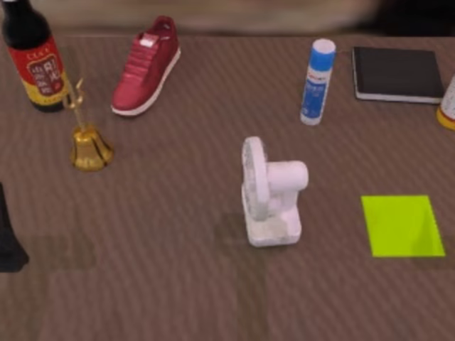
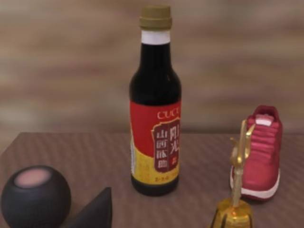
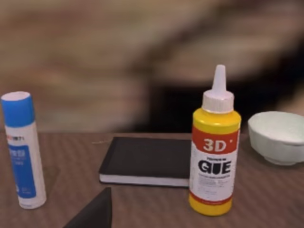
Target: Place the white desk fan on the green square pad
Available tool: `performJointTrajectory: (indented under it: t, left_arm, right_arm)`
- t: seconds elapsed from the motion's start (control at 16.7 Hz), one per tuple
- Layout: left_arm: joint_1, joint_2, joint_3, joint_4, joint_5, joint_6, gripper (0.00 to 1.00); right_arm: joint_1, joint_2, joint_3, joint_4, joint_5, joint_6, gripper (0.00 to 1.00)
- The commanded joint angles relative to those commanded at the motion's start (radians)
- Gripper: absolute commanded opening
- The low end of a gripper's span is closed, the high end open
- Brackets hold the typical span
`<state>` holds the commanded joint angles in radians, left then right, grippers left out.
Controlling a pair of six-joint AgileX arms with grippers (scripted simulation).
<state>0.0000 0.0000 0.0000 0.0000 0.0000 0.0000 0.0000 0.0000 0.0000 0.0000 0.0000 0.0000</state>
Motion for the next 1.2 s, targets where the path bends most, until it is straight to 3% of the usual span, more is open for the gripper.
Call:
performJointTrajectory:
  t: [0.3,0.6,0.9,1.2]
  left_arm:
    - [0.000,0.000,0.000,0.000,0.000,0.000,1.00]
    - [0.000,0.000,0.000,0.000,0.000,0.000,1.00]
    - [0.000,0.000,0.000,0.000,0.000,0.000,1.00]
    - [0.000,0.000,0.000,0.000,0.000,0.000,1.00]
  right_arm:
    - [0.012,0.043,0.027,-0.035,0.002,-0.003,1.00]
    - [0.059,0.251,0.194,-0.197,0.020,0.003,1.00]
    - [0.124,0.539,0.511,-0.407,0.053,0.054,1.00]
    - [0.205,0.845,0.959,-0.610,0.079,0.156,1.00]
